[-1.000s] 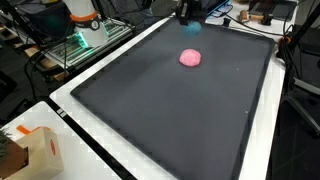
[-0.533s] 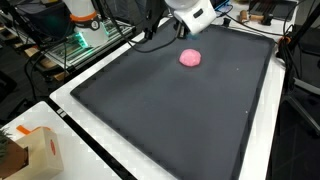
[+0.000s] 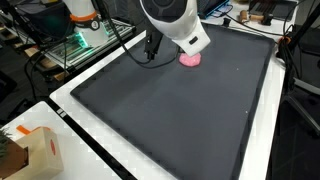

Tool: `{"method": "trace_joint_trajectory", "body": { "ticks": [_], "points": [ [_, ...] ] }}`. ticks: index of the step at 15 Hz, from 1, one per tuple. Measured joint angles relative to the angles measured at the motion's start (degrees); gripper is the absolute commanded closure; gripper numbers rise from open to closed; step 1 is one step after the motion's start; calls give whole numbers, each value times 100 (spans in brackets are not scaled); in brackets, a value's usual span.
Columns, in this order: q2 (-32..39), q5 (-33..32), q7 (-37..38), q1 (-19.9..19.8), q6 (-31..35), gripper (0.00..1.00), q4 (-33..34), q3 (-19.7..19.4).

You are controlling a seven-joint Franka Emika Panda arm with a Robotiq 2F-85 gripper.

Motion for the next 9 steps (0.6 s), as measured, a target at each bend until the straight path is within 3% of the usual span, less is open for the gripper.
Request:
{"method": "trace_joint_trajectory", "body": {
  "ticks": [9],
  "points": [
    [432,212,-1,-6,415,75,67,0]
  ]
}}
